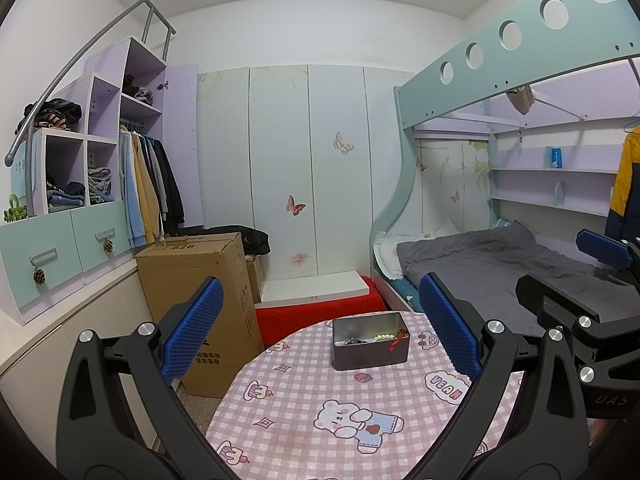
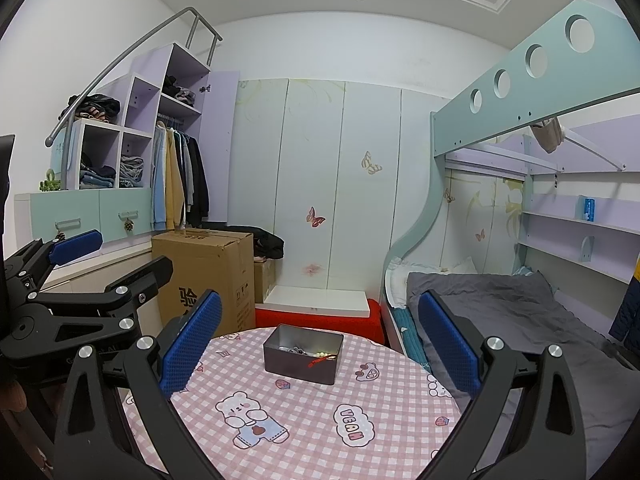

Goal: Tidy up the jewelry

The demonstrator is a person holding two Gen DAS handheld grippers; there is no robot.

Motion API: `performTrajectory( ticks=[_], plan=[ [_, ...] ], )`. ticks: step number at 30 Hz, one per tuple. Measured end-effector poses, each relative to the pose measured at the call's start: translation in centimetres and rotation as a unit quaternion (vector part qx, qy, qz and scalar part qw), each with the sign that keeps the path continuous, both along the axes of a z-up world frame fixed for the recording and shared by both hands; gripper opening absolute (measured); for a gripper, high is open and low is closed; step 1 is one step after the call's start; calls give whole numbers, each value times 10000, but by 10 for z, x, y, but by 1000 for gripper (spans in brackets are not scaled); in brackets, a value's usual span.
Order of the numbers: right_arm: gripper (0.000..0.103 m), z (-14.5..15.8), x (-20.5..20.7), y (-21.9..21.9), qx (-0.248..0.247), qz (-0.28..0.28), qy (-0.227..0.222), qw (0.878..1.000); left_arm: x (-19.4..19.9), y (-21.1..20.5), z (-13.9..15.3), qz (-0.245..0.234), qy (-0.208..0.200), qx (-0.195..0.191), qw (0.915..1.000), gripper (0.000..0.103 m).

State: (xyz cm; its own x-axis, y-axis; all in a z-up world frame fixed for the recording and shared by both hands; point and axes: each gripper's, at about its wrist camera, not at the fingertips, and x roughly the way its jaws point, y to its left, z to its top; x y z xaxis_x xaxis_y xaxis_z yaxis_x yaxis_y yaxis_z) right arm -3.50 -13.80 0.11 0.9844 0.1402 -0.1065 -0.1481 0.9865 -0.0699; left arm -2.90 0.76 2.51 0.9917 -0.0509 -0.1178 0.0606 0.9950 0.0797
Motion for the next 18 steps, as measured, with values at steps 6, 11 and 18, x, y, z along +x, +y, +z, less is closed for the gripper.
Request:
performTrajectory(
  ticks=[6, 11, 18],
  plan=[
    [95, -3, 1, -2, 11, -11, 23, 10000, 0, 0, 0, -2, 5, 0, 10000, 96],
    [95, -4, 3, -3, 9, -17, 35, 10000, 0, 2, -1, -4, 17, 6, 10000, 96],
    [95, -7, 5, -3, 11, -29, 74, 10000, 2, 4, -3, 8, 45, 28, 10000, 96]
  ],
)
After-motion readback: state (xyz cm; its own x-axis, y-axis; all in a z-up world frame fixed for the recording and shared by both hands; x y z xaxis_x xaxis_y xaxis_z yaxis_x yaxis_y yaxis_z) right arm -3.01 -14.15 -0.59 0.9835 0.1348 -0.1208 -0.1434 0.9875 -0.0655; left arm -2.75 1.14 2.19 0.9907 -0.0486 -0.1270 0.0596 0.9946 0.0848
